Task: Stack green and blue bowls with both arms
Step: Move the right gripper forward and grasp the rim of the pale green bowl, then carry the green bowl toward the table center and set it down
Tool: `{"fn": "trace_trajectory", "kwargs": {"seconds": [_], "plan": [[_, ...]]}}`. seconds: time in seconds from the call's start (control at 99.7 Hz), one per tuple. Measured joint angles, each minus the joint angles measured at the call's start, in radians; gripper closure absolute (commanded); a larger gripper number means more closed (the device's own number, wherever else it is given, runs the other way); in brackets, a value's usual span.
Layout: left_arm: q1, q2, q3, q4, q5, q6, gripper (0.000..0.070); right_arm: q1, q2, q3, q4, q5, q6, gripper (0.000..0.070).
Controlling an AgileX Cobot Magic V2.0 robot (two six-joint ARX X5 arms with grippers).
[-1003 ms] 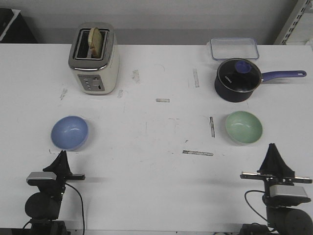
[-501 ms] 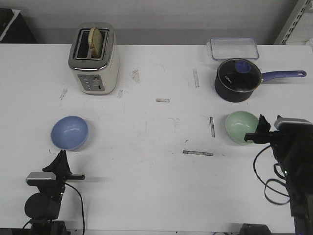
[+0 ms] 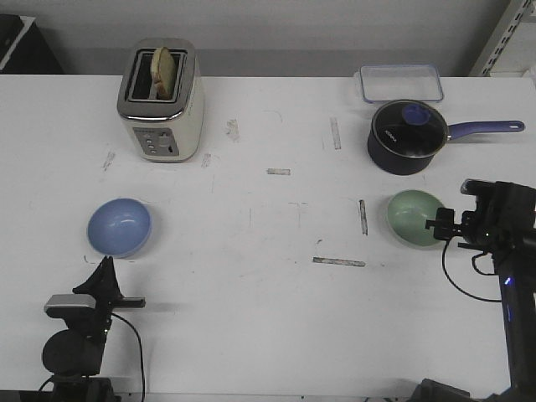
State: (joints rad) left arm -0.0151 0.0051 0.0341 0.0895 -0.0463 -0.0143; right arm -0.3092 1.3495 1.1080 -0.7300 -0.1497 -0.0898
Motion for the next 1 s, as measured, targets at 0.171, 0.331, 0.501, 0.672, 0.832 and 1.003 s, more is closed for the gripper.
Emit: {"fn": "trace_trajectory", "kwargs": {"seconds": [0.171,0.331,0.501,0.672,0.832,1.003], "plan": [[0.000,0.000,0.000,0.000,0.000,0.000,0.0699,0.001,0.129,0.000,0.015,-0.006,-0.020,0.0278],[0.000,0.000,0.000,0.000,0.000,0.000,0.0699,0.003,0.191,0.000,0.052,-0.007,-0.026,0.0490],[0.000,0.000,0.000,0.000,0.000,0.000,0.0699,0.003,0.194,0.000,0.090,-0.008,-0.026,0.0700],[0.000,0.000,0.000,0.000,0.000,0.000,0.0699,0.003,0.194,0.002,0.098,-0.013,-0.020,0.0700],[0.000,0.000,0.000,0.000,0.000,0.000,0.0699,0.007,0.158,0.003,0.091,-0.016,-0.015,0.0700],[0.000,0.000,0.000,0.000,0.000,0.000,0.0699,0.037,0.057,0.059,0.060,-0.080,-0.010,0.0700]]}}
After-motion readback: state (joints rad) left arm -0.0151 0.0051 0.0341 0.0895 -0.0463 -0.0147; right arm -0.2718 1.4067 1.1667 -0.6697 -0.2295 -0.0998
